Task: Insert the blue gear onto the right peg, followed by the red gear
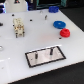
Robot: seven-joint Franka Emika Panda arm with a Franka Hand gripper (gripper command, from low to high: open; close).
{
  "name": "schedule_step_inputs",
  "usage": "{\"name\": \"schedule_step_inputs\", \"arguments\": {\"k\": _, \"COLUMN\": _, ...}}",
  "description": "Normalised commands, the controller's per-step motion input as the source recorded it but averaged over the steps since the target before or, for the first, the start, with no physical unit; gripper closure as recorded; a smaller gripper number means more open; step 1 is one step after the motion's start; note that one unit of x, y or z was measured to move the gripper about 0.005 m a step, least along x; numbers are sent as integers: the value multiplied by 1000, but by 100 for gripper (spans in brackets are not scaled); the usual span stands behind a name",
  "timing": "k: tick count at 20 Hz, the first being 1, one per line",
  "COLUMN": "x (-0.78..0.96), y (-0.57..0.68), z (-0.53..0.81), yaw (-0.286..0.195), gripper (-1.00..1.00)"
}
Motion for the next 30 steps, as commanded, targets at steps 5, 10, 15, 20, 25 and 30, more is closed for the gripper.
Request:
{"name": "schedule_step_inputs", "arguments": {"k": 5, "x": -485, "y": 618, "z": -7, "yaw": 0, "gripper": -100}}
{"name": "schedule_step_inputs", "arguments": {"k": 10, "x": -468, "y": 678, "z": -23, "yaw": 0, "gripper": -100}}
{"name": "schedule_step_inputs", "arguments": {"k": 15, "x": -399, "y": 690, "z": -170, "yaw": 0, "gripper": -100}}
{"name": "schedule_step_inputs", "arguments": {"k": 20, "x": -364, "y": 665, "z": -283, "yaw": 0, "gripper": -100}}
{"name": "schedule_step_inputs", "arguments": {"k": 25, "x": -338, "y": 537, "z": -412, "yaw": 0, "gripper": -100}}
{"name": "schedule_step_inputs", "arguments": {"k": 30, "x": -359, "y": 302, "z": -510, "yaw": 0, "gripper": -100}}
